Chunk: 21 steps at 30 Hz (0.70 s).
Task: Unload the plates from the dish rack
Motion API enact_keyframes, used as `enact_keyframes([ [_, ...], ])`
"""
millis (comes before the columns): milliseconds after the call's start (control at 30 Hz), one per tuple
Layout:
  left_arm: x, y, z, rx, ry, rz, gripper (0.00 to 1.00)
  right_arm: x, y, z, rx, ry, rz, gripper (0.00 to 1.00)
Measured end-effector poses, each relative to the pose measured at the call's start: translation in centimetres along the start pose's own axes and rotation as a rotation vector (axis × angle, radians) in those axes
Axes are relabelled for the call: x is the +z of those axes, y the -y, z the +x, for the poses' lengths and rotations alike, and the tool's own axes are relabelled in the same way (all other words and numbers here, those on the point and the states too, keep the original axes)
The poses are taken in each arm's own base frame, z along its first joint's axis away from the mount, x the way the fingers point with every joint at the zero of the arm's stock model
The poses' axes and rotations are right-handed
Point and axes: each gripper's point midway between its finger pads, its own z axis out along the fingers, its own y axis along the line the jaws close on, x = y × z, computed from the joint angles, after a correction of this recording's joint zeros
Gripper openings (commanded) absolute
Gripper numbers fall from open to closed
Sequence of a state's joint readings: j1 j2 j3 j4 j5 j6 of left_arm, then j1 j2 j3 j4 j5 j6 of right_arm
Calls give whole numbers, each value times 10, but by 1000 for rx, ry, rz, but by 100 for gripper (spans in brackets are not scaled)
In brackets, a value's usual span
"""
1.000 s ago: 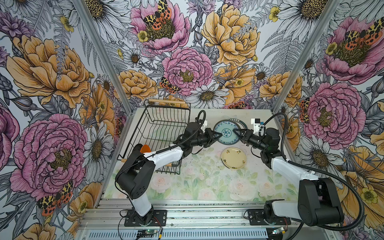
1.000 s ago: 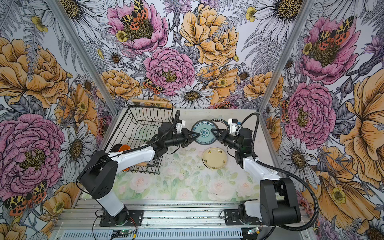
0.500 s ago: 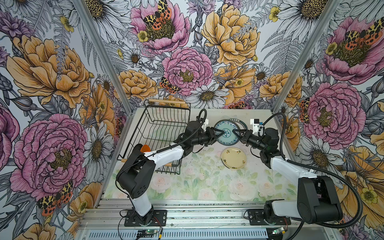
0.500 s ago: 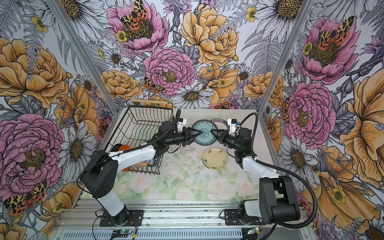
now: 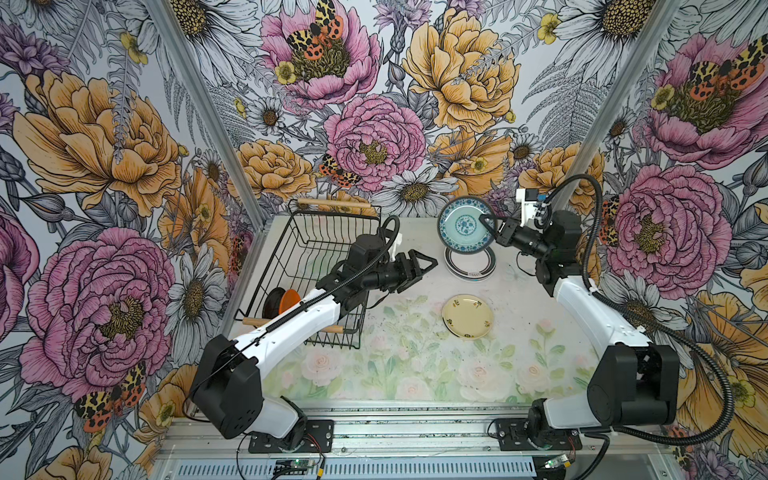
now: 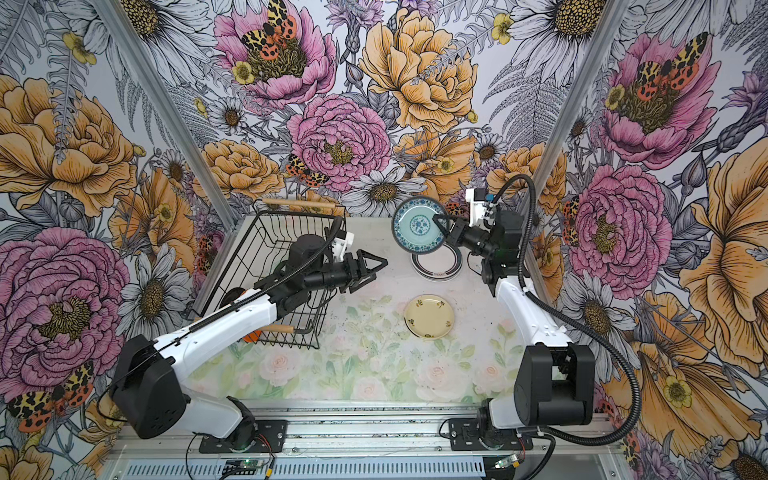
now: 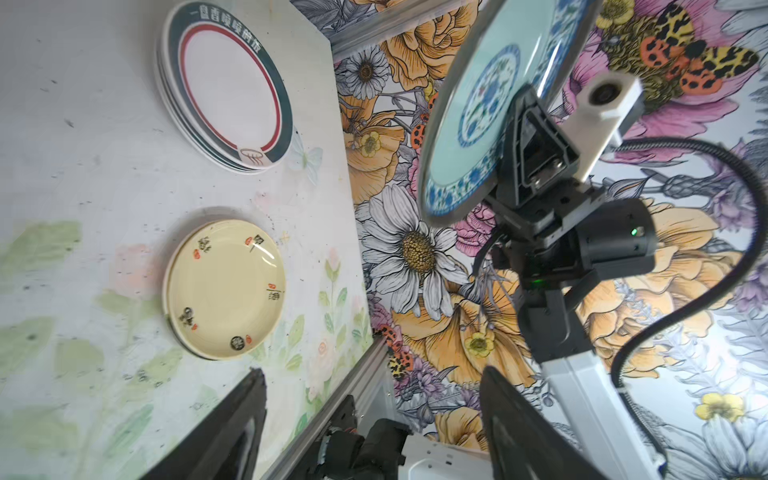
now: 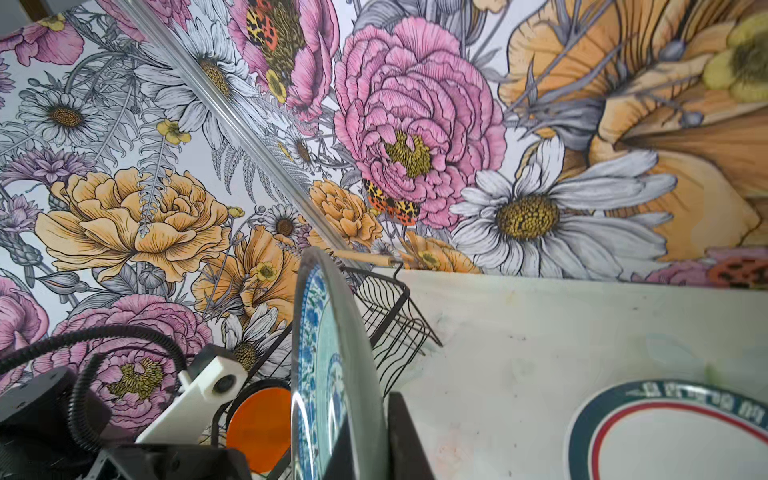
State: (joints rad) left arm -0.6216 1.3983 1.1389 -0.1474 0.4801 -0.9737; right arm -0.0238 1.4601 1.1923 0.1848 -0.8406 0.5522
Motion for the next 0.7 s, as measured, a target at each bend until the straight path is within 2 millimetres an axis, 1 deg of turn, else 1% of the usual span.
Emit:
enact_keyframes([
  [67, -20, -5, -7, 22, 30, -41, 99, 2, 7, -16, -75, -6, 24, 0],
  [133, -42, -10, -16, 43, 69, -80, 99, -1, 17, -30, -127, 1, 64, 0],
  [200, -68, -17, -27, 53, 122, -120, 99, -13, 35, -40, -159, 18, 139, 0],
  [267, -94, -28, -37, 47, 178, -164, 99, -28, 56, -50, -178, 43, 236, 0],
  [300, -107, -37, -42, 38, 208, -194, 99, -39, 69, -55, -180, 56, 298, 0],
  [333, -119, -45, -47, 25, 236, -220, 99, -47, 77, -58, -180, 66, 343, 0],
  [400, -145, -66, -56, -13, 298, -279, 99, -74, 101, -66, -162, 89, 472, 0],
  [433, -155, -75, -59, -30, 320, -304, 99, -85, 108, -67, -150, 93, 523, 0],
  [500, -178, -94, -64, -70, 369, -362, 99, -114, 124, -70, -121, 104, 652, 0],
  [533, -186, -100, -65, -83, 382, -384, 99, -126, 128, -71, -109, 109, 703, 0],
  [567, -194, -105, -65, -95, 393, -404, 99, -144, 132, -71, -92, 117, 775, 0],
  [600, -200, -109, -65, -103, 400, -423, 99, -158, 133, -71, -77, 121, 832, 0],
  [700, -212, -121, -62, -123, 404, -470, 99, -192, 124, -64, -43, 126, 968, 0],
])
